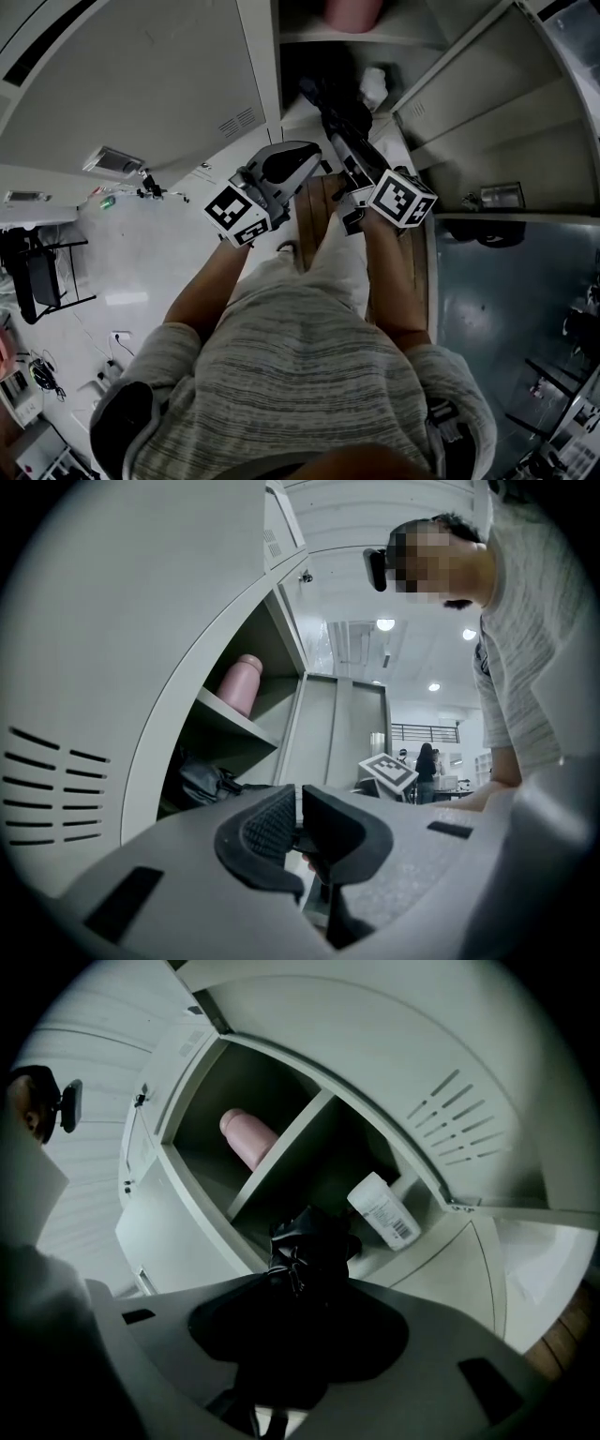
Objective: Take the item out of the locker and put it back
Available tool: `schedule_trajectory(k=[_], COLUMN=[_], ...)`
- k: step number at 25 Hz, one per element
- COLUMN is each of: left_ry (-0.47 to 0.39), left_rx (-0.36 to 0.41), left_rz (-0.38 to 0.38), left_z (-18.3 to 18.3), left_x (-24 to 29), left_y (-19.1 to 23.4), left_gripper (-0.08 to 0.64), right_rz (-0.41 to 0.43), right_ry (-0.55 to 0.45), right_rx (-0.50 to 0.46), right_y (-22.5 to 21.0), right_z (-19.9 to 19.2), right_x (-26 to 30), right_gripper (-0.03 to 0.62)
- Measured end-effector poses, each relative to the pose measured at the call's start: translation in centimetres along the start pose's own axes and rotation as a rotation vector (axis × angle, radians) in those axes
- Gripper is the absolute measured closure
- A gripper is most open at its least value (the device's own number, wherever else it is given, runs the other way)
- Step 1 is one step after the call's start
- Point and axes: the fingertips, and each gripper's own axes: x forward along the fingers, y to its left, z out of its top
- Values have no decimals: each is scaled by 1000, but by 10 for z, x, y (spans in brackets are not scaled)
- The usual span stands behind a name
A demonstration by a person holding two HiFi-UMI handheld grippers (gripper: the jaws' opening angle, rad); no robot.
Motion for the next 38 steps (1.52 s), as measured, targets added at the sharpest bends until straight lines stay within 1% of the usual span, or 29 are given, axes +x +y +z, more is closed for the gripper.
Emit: schedule_trajectory(k=[6,9,12,17,20,23,30,33,38], left_ry=[-1,-8,-12,-15,-19,-21,-15,-15,-20], left_rx=[-6,-15,-15,-18,-19,-18,1,6,14], left_rz=[17,26,35,48,53,50,34,28,15], left_z=[-1,-1,0,1,2,3,6,8,13], left_x=[7,10,12,11,10,9,9,6,1], left_y=[10,15,19,25,26,24,18,15,12], left_gripper=[534,534,535,534,535,534,535,535,535], right_rz=[-84,-131,-173,-206,-208,-194,-187,-199,-223], right_ry=[32,60,82,104,108,119,154,147,109], right_rx=[-137,-233,-363,-615,-721,-757,-780,-794,-763], right_y=[-19,-26,-29,-31,-30,-30,-29,-25,-16], right_z=[6,3,-2,-14,-19,-22,-24,-23,-19], right_x=[37,53,64,73,75,75,67,53,16], right_gripper=[403,403,403,402,391,386,359,359,360])
